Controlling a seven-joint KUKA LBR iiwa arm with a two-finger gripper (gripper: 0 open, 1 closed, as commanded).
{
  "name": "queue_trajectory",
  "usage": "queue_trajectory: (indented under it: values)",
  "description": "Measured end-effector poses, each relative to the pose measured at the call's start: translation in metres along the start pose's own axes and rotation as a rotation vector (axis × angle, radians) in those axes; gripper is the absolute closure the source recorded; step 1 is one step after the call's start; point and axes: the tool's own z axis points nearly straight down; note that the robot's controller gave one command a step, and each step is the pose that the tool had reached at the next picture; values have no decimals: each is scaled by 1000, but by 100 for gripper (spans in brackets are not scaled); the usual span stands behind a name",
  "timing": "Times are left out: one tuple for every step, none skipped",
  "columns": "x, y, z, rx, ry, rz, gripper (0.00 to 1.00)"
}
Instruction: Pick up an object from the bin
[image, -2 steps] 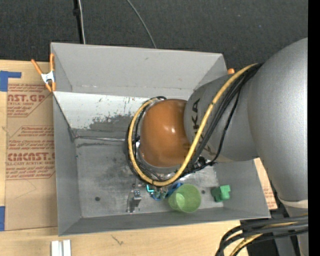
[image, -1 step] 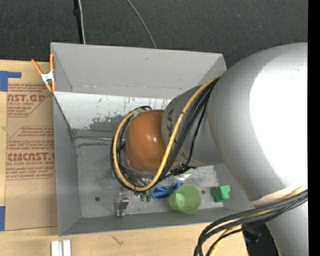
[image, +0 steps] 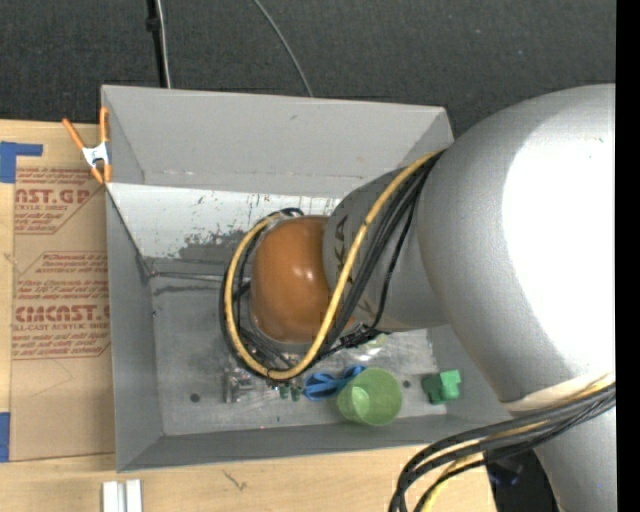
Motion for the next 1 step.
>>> queue_trajectory:
  values:
    - [3, 0, 3, 1, 8, -2, 0]
